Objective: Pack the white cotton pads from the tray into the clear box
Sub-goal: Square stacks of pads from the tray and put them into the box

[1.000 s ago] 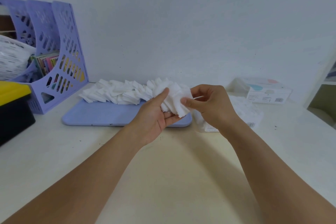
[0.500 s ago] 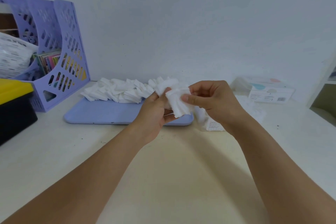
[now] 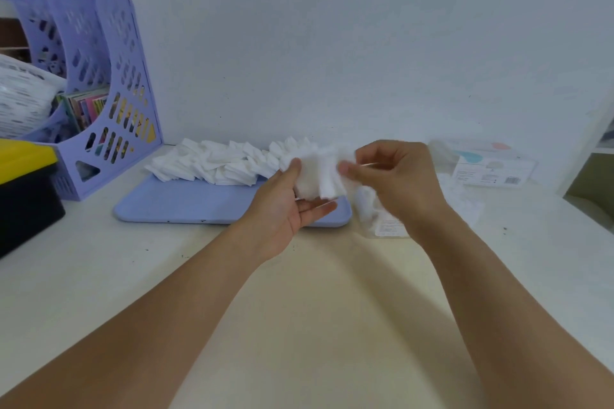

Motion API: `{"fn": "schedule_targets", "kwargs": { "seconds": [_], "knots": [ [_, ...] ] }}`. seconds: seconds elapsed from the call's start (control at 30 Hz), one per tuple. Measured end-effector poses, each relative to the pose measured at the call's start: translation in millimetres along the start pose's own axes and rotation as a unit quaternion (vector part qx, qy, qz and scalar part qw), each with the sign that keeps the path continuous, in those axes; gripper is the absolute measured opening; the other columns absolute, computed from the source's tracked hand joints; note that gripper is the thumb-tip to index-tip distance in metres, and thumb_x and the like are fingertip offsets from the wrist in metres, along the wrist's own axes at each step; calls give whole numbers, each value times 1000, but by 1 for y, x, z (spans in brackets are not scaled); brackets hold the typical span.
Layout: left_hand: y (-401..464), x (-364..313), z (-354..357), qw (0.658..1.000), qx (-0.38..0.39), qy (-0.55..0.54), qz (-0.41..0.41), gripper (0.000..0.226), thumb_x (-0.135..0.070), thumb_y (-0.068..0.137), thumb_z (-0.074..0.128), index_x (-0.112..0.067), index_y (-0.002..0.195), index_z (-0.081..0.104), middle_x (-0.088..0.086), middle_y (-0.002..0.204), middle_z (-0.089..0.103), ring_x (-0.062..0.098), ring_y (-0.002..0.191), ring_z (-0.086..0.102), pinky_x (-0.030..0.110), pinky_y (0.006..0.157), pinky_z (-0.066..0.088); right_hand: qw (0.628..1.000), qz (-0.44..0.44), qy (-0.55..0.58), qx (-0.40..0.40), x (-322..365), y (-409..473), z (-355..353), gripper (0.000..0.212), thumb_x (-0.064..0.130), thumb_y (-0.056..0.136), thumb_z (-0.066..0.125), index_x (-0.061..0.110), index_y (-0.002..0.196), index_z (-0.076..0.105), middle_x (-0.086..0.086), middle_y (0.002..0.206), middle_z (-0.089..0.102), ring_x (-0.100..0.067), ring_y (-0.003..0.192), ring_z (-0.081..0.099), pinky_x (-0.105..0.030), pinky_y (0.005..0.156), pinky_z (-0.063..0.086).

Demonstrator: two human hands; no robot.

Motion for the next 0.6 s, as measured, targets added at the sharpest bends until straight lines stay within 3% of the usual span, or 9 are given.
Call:
{"fn": "schedule_targets", "kwargs": {
  "seconds": [0.07,0.1,0.17,0.27,0.43,0.53,0.6],
  "knots": [
    [2,1,-3,999,-24,44,19,32,-34,107,45,-17,130,60,7,121,73,29,108,72,44,91,60,982,78,169,33,1,0,1,20,8,82,81,14,73,65,0,70,66,-13,66,62,-23,67,54],
    [2,1,-2,997,-19,65,25,30,-31,107,45,-18,129,62,6,122,72,27,110,71,43,91,59,973,97,203,52,1,-2,5,18,7,83,79,12,76,64,-6,75,65,-16,71,61,-27,71,56],
    [1,4,1,997,3,72,22,31,-21,107,43,-14,129,63,8,123,72,25,116,68,40,89,60,976,102,181,61,-2,-5,15,14,4,83,79,7,81,65,-15,80,65,-22,76,65,-30,76,60],
    [-1,6,6,1000,7,11,7,32,-8,103,40,-2,125,63,19,127,68,31,122,64,41,89,60,991,77,104,21,-6,-7,18,15,3,82,81,6,77,68,-4,64,71,-15,65,70,-29,71,62],
    [-2,4,6,1000,7,8,11,36,-27,106,41,-6,125,62,17,130,66,31,122,63,43,94,58,995,67,67,5,-15,-2,13,14,3,82,82,-1,82,69,-26,82,72,-26,73,71,-50,80,62],
    [-5,3,11,999,30,44,5,47,-45,97,53,-10,128,61,13,128,69,27,119,66,44,98,55,996,72,57,20,-18,-3,16,13,5,83,82,2,80,70,-16,74,70,-22,71,70,-45,78,62],
    [-4,6,12,997,33,64,6,39,-30,98,59,-6,129,62,15,126,70,28,117,68,42,97,56,996,64,46,37,-19,-3,17,12,9,84,82,7,83,70,-6,73,69,-18,72,68,-37,72,59]
  ]
}}
Point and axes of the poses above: each hand's wrist, its own y-axis towards the middle knuckle, its own z-axis out of the palm, x = y × z, the point moved 2 cm from there along y, towards the middle knuckle
